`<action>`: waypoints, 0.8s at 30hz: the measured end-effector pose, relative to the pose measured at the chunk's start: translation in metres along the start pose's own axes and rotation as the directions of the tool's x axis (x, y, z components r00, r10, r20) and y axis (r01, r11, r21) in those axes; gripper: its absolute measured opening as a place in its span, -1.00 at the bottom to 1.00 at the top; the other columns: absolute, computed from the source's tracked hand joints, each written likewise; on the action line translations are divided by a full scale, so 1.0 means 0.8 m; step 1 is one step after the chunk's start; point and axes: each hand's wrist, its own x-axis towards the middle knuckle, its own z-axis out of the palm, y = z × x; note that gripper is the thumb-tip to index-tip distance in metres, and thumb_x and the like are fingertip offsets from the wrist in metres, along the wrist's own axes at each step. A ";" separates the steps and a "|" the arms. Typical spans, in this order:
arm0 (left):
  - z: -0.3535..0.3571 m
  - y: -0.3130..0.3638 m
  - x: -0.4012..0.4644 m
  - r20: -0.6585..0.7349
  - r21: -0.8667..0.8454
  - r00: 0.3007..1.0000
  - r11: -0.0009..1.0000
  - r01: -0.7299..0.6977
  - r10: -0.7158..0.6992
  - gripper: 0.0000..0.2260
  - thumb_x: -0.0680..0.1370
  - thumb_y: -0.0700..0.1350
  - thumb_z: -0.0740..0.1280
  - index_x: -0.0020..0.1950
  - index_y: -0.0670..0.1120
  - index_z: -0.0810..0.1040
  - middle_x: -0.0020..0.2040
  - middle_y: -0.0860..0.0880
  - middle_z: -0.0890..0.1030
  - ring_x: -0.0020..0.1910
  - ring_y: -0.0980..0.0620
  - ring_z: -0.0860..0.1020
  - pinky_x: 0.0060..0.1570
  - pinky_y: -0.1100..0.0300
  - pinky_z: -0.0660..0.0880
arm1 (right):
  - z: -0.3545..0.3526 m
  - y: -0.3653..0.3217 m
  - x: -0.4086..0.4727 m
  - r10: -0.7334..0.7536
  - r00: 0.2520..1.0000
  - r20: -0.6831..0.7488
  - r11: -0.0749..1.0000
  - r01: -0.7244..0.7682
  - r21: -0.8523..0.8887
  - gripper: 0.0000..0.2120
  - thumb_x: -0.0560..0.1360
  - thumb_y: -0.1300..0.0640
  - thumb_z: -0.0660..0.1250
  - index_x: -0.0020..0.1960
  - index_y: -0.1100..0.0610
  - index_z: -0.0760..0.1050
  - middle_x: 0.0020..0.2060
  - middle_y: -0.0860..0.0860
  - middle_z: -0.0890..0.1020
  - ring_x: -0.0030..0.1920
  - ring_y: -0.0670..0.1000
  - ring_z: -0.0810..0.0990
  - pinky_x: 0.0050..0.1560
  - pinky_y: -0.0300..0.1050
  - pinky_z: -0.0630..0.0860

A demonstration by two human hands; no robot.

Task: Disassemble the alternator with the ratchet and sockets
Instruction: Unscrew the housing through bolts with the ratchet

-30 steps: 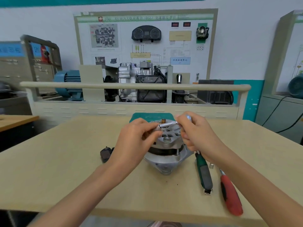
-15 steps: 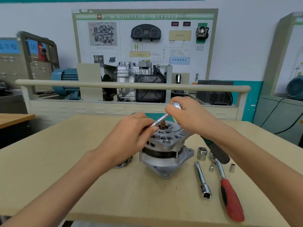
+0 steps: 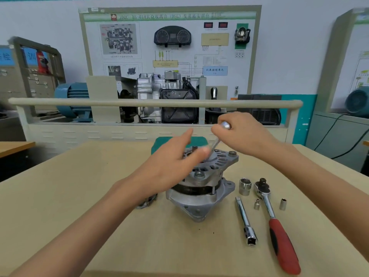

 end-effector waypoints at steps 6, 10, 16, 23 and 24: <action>0.024 -0.026 0.003 0.177 0.229 0.984 0.973 -0.031 -0.010 -0.35 0.51 0.29 0.15 0.52 0.02 0.18 0.50 0.08 0.23 0.44 0.16 0.15 0.35 0.24 0.09 | 0.013 0.014 0.004 -0.074 0.997 0.020 0.967 0.076 -0.243 -0.69 0.44 -0.01 0.18 -0.40 0.12 0.27 -0.48 0.00 0.39 -0.44 -0.02 0.31 -0.44 -0.18 0.16; 0.001 -0.035 0.011 0.313 0.128 0.949 0.992 -0.021 -0.020 -0.41 0.50 0.26 0.25 0.49 0.16 0.19 0.48 0.14 0.22 0.37 0.30 0.11 0.32 0.28 0.10 | 0.008 0.000 0.015 -0.218 0.956 0.195 0.926 0.266 -0.267 -0.70 0.38 -0.08 0.10 -0.41 0.08 0.24 -0.50 0.00 0.34 -0.47 -0.03 0.25 -0.44 -0.17 0.14; -0.035 -0.037 0.025 0.469 -0.031 0.883 0.999 0.040 -0.020 -0.55 0.37 0.05 0.31 0.04 0.61 0.33 -0.01 0.49 0.48 0.03 0.38 0.44 0.09 0.41 0.35 | 0.023 -0.030 0.028 -0.424 0.871 0.249 0.856 0.475 -0.205 -0.75 0.34 -0.06 0.05 -0.40 0.09 0.26 -0.54 0.00 0.30 -0.48 -0.04 0.25 -0.40 -0.09 0.23; -0.006 -0.042 0.027 0.202 -0.275 0.973 0.960 -0.053 0.111 -0.87 0.52 -0.11 0.35 -0.17 0.01 0.69 -0.21 0.27 0.60 -0.20 0.36 0.52 -0.14 0.55 0.36 | 0.044 -0.032 0.024 -0.416 0.903 0.107 0.909 0.417 0.012 -0.81 0.34 0.04 0.09 -0.42 0.06 0.26 -0.55 -0.01 0.34 -0.45 0.02 0.33 -0.39 -0.06 0.27; -0.005 -0.042 0.028 0.188 -0.270 0.977 0.962 -0.049 0.103 -0.89 0.51 -0.13 0.37 -0.15 -0.09 0.68 -0.16 0.24 0.62 -0.15 0.35 0.54 -0.11 0.55 0.37 | 0.046 -0.031 0.023 -0.396 0.914 0.091 0.918 0.393 0.049 -0.79 0.36 0.06 0.10 -0.42 0.08 0.27 -0.55 -0.01 0.34 -0.44 0.04 0.34 -0.37 -0.04 0.30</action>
